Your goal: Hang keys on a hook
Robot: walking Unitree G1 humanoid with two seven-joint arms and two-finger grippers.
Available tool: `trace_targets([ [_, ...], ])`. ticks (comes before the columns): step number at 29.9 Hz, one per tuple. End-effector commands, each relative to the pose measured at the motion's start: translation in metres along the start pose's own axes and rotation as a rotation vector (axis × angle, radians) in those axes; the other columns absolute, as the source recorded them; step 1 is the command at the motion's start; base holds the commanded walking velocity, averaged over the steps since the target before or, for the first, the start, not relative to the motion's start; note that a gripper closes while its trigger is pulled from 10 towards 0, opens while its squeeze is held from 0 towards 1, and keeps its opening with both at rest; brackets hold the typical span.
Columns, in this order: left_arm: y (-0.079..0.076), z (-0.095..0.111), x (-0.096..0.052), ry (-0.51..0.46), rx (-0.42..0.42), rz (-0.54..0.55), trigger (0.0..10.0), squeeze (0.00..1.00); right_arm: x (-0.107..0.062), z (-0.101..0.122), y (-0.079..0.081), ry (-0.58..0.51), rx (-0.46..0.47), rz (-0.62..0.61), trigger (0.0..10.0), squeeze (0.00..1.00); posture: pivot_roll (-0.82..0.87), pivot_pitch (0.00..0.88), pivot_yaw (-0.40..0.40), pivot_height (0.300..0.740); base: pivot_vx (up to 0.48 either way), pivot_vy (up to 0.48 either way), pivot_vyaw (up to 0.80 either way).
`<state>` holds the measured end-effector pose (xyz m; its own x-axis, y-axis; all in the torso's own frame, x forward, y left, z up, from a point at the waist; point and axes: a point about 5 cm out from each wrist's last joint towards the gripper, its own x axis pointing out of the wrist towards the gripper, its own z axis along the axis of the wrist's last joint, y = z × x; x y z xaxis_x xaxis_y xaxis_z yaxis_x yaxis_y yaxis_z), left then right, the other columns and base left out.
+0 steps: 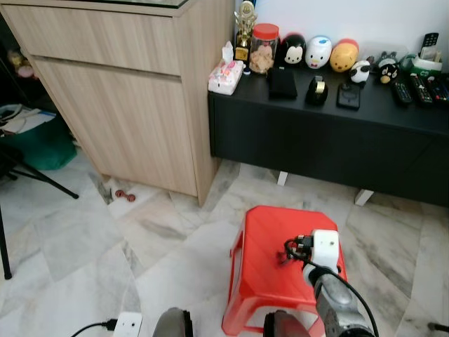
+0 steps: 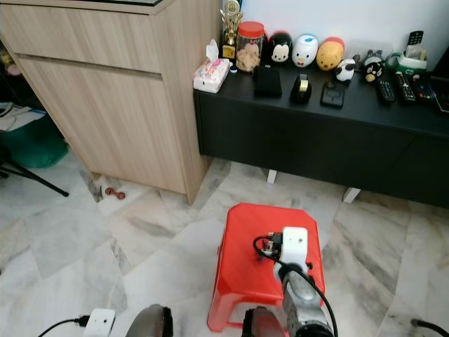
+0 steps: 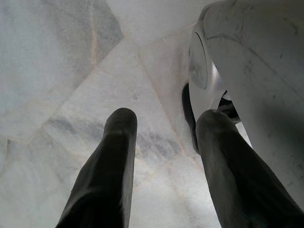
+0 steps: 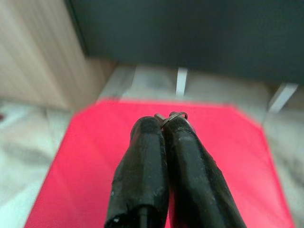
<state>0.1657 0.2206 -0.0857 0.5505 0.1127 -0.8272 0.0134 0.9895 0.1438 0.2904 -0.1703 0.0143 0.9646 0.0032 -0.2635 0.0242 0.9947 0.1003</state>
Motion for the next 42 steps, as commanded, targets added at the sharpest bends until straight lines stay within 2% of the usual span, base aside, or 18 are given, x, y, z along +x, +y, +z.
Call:
trace_targets([
  [1,0.001,-0.007,-0.001,0.029,0.027,0.003,10.0,0.00,-0.004,0.004,-0.004,-0.059,0.024,-0.026,0.0,0.00,0.12,0.093,-0.030,0.630,0.000,0.000,0.00],
  [4,0.001,-0.007,-0.001,0.028,0.027,0.003,10.0,0.00,-0.005,0.018,-0.006,-0.160,0.022,-0.057,0.0,0.00,0.12,0.093,-0.030,0.630,0.000,0.000,0.00],
  [5,0.001,-0.007,-0.001,0.028,0.027,0.003,10.0,0.00,-0.006,0.020,-0.007,-0.170,0.031,-0.069,4.0,0.00,0.12,0.092,-0.029,0.630,0.000,0.000,0.00],
  [6,0.001,-0.007,-0.001,0.028,0.027,0.003,10.0,0.00,-0.006,0.020,-0.007,-0.170,0.031,-0.069,4.0,0.00,0.12,0.092,-0.029,0.630,0.000,0.000,0.00],
  [7,0.001,-0.007,-0.001,0.028,0.027,0.003,10.0,0.00,-0.005,0.017,-0.008,-0.137,0.058,-0.088,10.0,0.00,0.11,0.092,-0.028,0.630,0.000,0.000,0.00],
  [12,0.001,-0.007,-0.001,0.028,0.029,0.001,10.0,0.00,-0.005,-0.007,-0.007,0.065,0.066,-0.110,10.0,0.00,0.11,0.092,-0.027,0.630,0.000,0.000,0.00],
  [14,0.001,-0.006,-0.001,0.027,0.029,0.001,10.0,0.00,-0.009,-0.033,-0.009,0.318,-0.080,-0.125,10.0,0.00,0.12,0.090,-0.026,0.630,0.000,0.000,0.00],
  [19,0.001,-0.007,-0.001,0.027,0.028,0.003,10.0,0.00,-0.008,-0.033,-0.001,0.380,-0.329,0.052,10.0,0.00,0.12,0.092,-0.026,0.630,0.000,0.000,0.00],
  [22,0.002,-0.007,-0.001,0.027,0.028,0.003,10.0,0.00,-0.004,-0.024,0.000,0.347,-0.435,0.107,10.0,0.00,0.12,0.093,-0.026,0.630,0.000,0.000,0.00],
  [26,0.001,-0.007,-0.001,0.027,0.026,0.002,10.0,0.00,0.014,0.038,-0.001,0.047,-0.269,0.086,10.0,0.00,0.12,0.092,-0.028,0.630,0.000,0.000,0.00],
  [30,0.000,-0.007,-0.001,0.027,0.025,-0.001,10.0,0.00,0.018,0.053,-0.012,0.046,-0.262,0.053,10.0,0.00,0.12,0.092,-0.028,0.630,0.000,0.000,0.00],
  [32,0.000,-0.007,-0.001,0.027,0.026,-0.003,10.0,0.00,0.016,0.035,-0.019,0.250,-0.431,0.069,10.0,0.00,0.12,0.089,-0.028,0.630,0.000,0.000,0.00],
  [34,0.000,-0.007,-0.001,0.027,0.025,-0.004,10.0,0.00,0.013,0.028,-0.020,0.305,-0.607,0.134,10.0,0.00,0.12,0.089,-0.027,0.630,0.000,0.000,0.00],
  [35,0.000,-0.007,-0.001,0.027,0.025,-0.004,10.0,0.00,0.008,0.020,-0.019,0.352,-0.827,0.220,10.0,0.00,0.12,0.087,-0.027,0.630,0.000,0.000,0.00],
  [36,0.000,-0.007,-0.001,0.027,0.026,-0.004,10.0,0.00,0.005,0.017,-0.019,0.380,-0.859,0.258,10.0,0.00,0.11,0.086,-0.027,0.630,0.000,0.000,0.00],
  [38,0.000,-0.007,-0.001,0.027,0.026,-0.004,10.0,0.00,0.003,0.016,-0.015,0.381,-0.747,0.293,10.0,0.00,0.12,0.083,-0.027,0.630,0.000,0.000,0.00],
  [41,0.000,-0.007,-0.001,0.026,0.025,-0.004,10.0,0.00,0.009,0.035,0.002,0.291,-0.241,0.289,10.0,0.00,0.12,0.080,-0.025,0.630,0.000,0.000,0.00],
  [42,0.000,-0.007,-0.001,0.026,0.025,-0.005,10.0,0.00,0.011,0.046,0.001,0.287,-0.217,0.295,10.0,0.00,0.11,0.077,-0.025,0.630,0.000,0.000,0.00],
])
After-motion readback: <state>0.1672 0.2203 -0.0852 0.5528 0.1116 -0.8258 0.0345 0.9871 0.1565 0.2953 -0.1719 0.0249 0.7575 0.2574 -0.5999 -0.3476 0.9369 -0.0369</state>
